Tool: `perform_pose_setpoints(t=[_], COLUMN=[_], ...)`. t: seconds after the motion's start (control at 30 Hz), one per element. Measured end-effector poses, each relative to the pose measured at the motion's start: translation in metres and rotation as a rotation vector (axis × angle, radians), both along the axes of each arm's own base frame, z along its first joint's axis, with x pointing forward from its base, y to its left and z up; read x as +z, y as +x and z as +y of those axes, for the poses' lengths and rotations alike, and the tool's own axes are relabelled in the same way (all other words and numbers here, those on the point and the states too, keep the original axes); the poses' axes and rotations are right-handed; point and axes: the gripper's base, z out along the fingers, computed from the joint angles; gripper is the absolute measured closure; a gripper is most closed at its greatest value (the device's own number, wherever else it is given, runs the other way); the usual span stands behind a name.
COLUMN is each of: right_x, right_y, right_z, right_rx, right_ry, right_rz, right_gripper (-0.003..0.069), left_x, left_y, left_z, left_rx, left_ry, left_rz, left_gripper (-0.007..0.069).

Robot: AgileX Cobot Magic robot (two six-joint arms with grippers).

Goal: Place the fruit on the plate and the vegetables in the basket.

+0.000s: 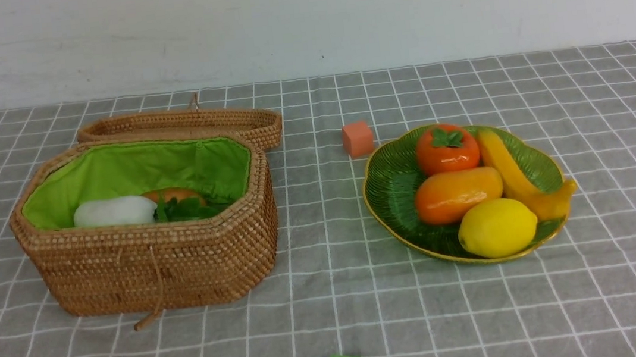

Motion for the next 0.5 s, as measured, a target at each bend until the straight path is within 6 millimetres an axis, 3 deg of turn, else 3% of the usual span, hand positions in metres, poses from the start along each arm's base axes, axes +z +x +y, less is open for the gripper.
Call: perform_pose_setpoints(t=[0.5], right_x=[0.0], right_y=[0.0], right_z=[0.0], right_rx=[0.0], right_ry=[0.0], right_rz=[0.0], right_gripper=[0.0609], left_x=[0.0], left_y=[0.0], left_z=[0.0], left_rx=[0.0], left_ry=[0.0], left_rz=[0.0], left_gripper=[0.0638])
